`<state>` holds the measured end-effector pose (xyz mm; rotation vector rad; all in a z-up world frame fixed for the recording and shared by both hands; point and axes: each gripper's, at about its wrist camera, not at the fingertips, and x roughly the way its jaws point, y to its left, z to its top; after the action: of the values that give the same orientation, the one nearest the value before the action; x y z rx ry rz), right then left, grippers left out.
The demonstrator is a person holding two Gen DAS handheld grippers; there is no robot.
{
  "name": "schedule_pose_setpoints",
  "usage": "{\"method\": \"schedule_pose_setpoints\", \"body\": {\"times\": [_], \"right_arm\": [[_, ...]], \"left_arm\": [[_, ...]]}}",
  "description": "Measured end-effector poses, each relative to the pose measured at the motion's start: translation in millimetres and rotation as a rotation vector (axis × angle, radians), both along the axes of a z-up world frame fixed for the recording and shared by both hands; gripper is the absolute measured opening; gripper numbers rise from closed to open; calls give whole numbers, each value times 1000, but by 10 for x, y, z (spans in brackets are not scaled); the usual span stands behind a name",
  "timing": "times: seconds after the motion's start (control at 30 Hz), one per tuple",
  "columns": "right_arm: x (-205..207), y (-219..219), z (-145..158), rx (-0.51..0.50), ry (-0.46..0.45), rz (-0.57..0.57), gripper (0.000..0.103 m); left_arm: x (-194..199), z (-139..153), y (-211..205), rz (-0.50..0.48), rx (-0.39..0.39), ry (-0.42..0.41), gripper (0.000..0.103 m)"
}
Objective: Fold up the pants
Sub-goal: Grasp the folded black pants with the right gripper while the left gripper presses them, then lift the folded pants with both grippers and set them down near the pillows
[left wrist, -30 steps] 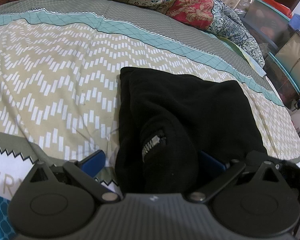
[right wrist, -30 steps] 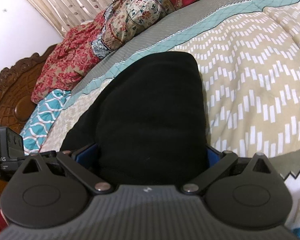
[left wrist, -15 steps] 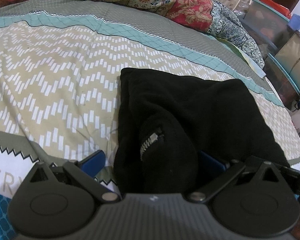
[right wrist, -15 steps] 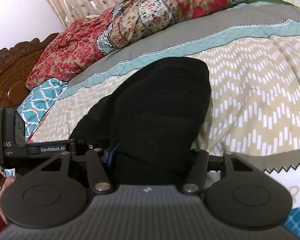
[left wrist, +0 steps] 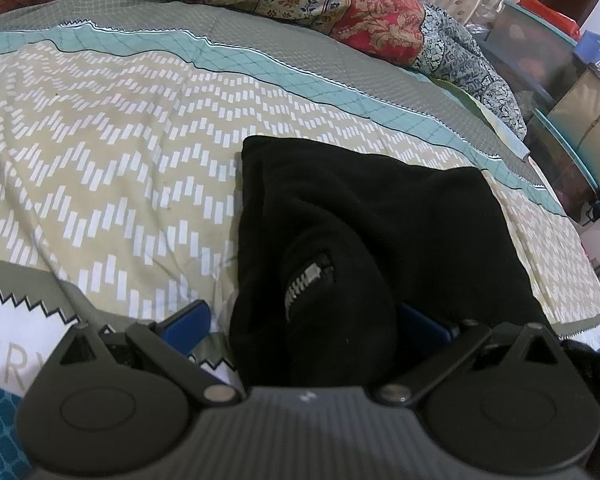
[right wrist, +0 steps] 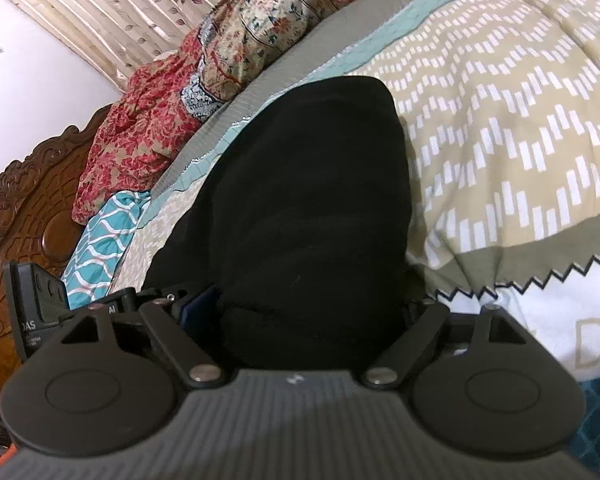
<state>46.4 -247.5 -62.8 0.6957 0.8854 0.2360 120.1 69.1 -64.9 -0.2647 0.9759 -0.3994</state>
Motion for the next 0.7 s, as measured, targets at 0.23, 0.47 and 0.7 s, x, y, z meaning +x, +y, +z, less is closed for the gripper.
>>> {"method": "schedule_pose_setpoints", "body": {"times": [0.23,0.47,0.7], "right_arm": [[76,-41,2,6,8,13,89],[91,4,9,6,22,31,98],[35,274,268,-174,-33,118,61]], "left_arm": [[-13,-1,4,6,-2,2,103],[47,20,-24,21,1,31,103],[-73,128,-83,22,-22,-6,81]]}}
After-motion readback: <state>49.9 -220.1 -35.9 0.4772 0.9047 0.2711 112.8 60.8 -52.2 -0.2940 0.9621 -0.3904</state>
